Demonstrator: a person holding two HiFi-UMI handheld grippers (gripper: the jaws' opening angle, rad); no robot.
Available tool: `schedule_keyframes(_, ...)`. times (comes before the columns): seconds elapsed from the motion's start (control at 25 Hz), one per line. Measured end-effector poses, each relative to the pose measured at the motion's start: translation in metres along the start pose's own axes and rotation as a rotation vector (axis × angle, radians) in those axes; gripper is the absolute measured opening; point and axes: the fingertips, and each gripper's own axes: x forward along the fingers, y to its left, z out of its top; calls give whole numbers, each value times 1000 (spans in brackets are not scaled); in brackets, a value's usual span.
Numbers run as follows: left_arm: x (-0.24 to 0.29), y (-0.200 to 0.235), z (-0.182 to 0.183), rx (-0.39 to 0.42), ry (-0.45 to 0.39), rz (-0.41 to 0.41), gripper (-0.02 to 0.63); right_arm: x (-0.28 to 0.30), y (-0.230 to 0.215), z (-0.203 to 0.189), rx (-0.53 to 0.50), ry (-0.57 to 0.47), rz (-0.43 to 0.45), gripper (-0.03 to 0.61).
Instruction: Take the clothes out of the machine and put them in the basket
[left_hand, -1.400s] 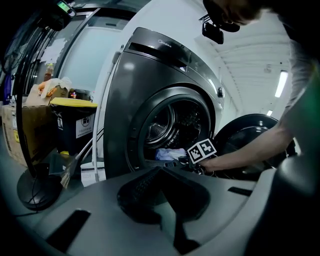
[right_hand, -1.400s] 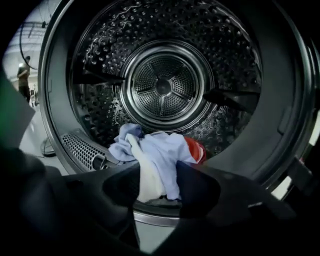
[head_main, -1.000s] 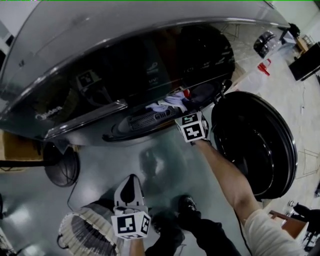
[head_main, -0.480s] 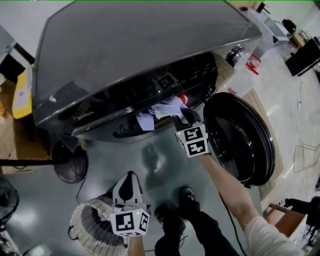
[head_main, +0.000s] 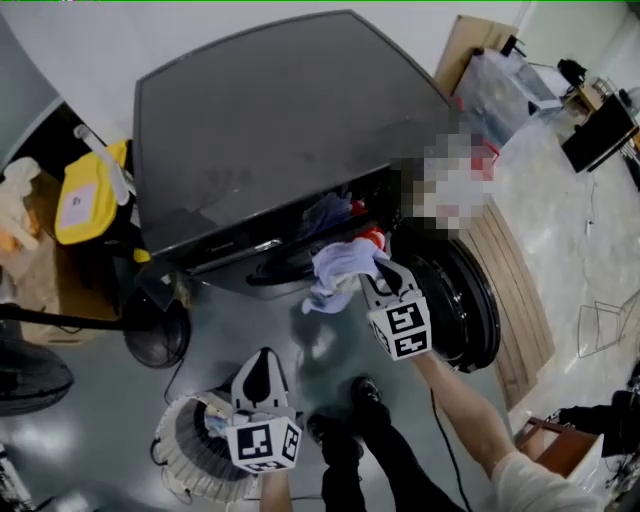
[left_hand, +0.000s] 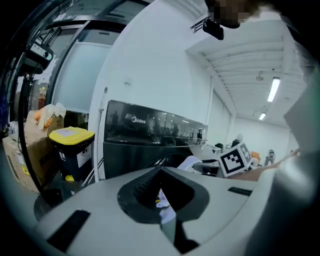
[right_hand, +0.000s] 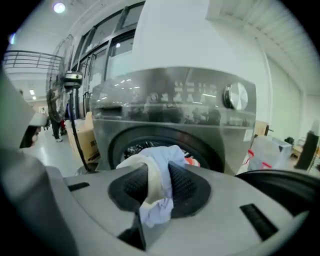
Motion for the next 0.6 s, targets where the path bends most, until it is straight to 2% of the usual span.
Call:
schedule_keyframes(0.36,-68,-12,83,-5,-62,66,18,-115,28,72,-58,-34,32,101)
schedule_keyframes(0.6,-117,-8,124,-17,-83,133,18,-170,45,141,-118,-78,62,101)
